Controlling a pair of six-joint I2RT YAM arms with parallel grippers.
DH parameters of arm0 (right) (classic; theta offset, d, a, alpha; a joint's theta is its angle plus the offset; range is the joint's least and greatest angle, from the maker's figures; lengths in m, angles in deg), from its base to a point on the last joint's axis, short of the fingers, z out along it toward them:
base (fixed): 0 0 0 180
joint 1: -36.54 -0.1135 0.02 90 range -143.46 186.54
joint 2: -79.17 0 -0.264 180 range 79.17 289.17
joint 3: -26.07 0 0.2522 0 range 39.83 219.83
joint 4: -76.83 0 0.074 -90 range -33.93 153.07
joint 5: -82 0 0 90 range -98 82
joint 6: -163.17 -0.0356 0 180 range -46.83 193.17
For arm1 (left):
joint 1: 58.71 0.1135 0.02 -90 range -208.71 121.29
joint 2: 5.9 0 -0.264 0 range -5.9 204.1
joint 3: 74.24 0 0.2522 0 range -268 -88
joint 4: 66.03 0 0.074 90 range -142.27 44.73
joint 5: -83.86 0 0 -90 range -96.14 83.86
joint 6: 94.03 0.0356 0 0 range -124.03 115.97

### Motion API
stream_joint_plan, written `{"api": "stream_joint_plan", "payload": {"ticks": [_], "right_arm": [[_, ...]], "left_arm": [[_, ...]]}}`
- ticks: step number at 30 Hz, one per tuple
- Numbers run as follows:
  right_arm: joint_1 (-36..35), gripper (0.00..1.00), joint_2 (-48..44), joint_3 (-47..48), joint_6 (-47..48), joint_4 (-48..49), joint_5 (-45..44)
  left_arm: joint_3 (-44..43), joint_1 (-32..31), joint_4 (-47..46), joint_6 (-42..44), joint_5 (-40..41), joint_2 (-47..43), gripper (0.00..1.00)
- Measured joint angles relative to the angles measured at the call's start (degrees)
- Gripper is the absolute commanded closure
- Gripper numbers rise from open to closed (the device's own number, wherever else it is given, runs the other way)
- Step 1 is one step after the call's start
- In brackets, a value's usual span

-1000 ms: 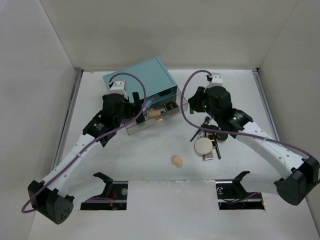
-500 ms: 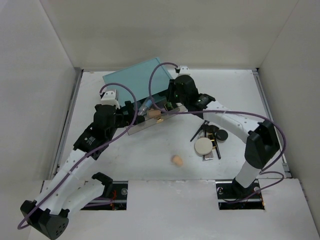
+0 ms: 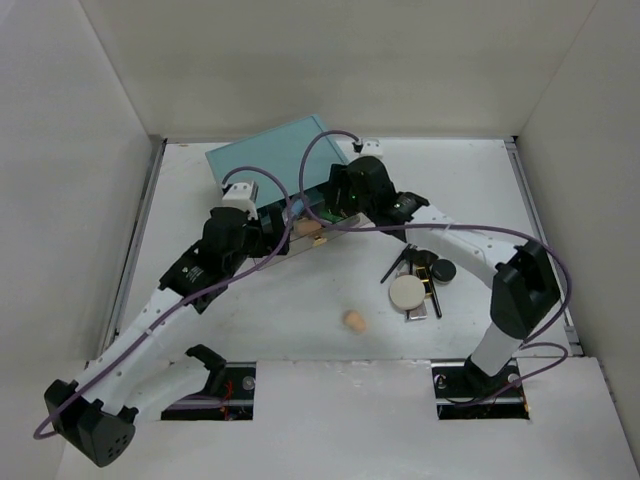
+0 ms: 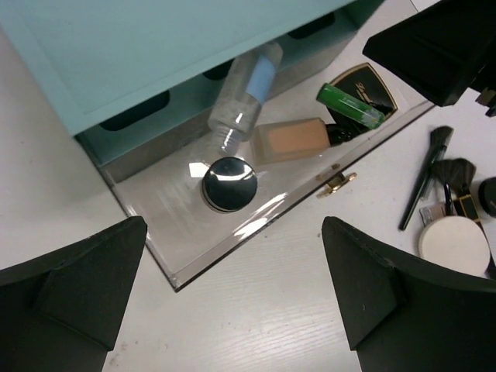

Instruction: Organize the makeup

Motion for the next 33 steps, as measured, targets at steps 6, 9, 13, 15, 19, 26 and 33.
{"api": "stream_joint_plan", "payload": {"ticks": [6, 9, 13, 15, 19, 26, 33], "right_arm": [[1.95, 0.09, -12.2, -7.23, -0.24, -0.85, -0.94], [6.03, 0.02, -21.88, -11.72, -0.26, -1.68, -2.47], [14.27, 0.0, -32.37, -15.98, -0.52, -4.66, -5.14], [17.99, 0.0, -35.76, -18.05, -0.74, -6.88, -6.21], [22.49, 0.0, -38.75, -22.25, -1.18, -11.21, -6.82], [24.11, 0.0, -39.52, -26.86, -2.75, -15.13, -6.75], [24.02, 0.0, -40.85, -27.3, -3.39, -15.65, -6.78]], "left_arm": [[-2.8, -5.84, -2.89, 0.02, -2.54, 5.84, 0.0], [-5.92, -11.41, -5.57, 0.02, -4.11, 12.09, 0.0], [-11.04, -20.44, -8.52, 0.0, -6.51, 23.69, 0.0], [-12.94, -24.59, -9.42, -0.11, -7.82, 29.0, 0.0], [-15.45, -32.04, -9.51, -1.7, -9.66, 37.48, 0.0], [-18.78, -40.17, -9.29, -9.01, -11.1, 47.12, 0.0], [-27.17, -43.87, -8.15, -17.9, -7.56, 59.98, 0.0]]}}
